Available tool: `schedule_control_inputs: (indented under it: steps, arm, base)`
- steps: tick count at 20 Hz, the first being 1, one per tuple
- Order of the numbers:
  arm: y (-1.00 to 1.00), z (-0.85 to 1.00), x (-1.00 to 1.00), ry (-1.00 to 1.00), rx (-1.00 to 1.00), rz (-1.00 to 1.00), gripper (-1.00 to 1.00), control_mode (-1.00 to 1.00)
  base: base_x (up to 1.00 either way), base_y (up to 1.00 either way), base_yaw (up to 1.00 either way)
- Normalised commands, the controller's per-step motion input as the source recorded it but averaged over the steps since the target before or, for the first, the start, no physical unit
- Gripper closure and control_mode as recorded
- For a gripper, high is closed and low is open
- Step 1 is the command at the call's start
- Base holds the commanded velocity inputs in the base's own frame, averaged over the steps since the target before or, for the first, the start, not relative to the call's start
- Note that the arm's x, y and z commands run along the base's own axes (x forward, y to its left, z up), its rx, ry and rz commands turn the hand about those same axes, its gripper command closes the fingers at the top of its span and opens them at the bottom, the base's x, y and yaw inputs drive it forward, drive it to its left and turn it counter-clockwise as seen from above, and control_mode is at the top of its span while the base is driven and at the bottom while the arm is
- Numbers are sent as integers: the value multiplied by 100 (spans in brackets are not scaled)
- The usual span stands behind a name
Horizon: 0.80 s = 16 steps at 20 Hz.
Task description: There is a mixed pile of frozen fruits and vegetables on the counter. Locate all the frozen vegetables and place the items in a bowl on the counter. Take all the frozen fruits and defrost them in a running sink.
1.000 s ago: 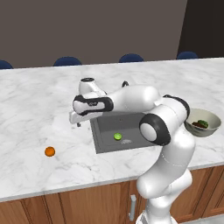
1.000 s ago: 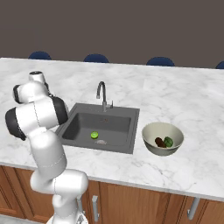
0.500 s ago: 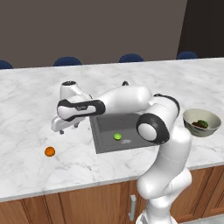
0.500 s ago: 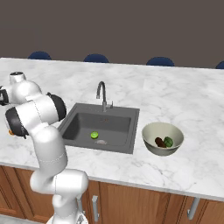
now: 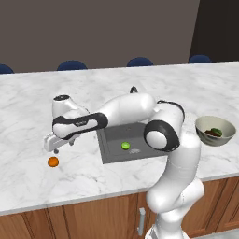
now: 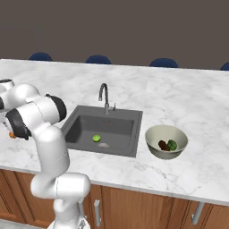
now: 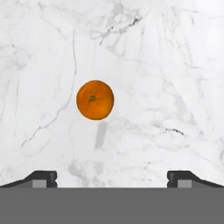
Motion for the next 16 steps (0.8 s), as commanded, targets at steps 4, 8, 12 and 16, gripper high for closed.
schedule_control_inputs:
  steps: [4, 8, 12, 16]
  arm:
    - [44, -21, 12, -1, 0, 0, -100, -100]
    - [42, -25, 13, 3, -8, 3, -100, -100]
    - [21, -28, 14, 6, -5, 5, -100, -100]
    - [27, -28, 25, 10, -7, 3, -100, -100]
  base:
    - [0, 0, 0]
    - [0, 0, 0]
    - [0, 0, 0]
    - [0, 0, 0]
